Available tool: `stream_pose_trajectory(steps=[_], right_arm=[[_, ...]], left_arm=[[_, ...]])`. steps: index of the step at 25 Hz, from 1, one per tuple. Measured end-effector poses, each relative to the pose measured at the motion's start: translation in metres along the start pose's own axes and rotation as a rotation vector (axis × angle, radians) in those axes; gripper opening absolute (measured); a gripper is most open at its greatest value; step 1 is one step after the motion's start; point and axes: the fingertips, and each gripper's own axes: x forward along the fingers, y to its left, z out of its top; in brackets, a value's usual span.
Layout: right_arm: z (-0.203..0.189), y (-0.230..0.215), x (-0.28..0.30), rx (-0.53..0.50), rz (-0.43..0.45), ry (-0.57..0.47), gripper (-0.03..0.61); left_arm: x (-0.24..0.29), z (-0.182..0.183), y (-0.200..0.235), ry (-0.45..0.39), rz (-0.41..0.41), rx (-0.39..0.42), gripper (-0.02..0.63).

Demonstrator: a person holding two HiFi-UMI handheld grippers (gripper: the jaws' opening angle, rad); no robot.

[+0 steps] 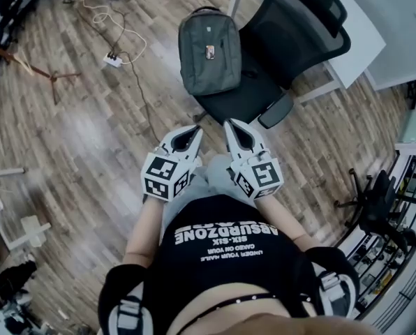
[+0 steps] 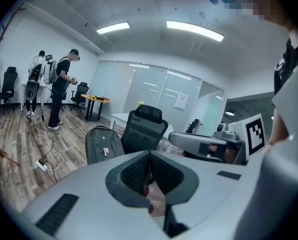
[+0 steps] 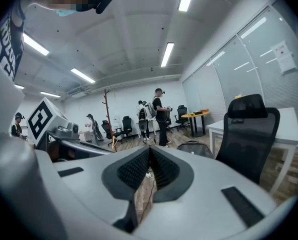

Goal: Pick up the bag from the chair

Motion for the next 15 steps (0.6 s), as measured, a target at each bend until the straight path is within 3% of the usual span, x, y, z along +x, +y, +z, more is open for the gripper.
stream_pose_trajectory(steps=[7, 15], right_arm=[[-0.009, -0.020, 0.027, -0.025, -0.049, 0.069, 0.017], [-0.004, -0.066, 0.092, -0.015, -0.053, 0.100, 0.017]], left_arm=[[0.013, 0.010, 0.043, 0.016, 0.013, -0.036, 0.025], [0.072, 0.037, 0.090, 0.055, 0.022, -0.027, 0.025]])
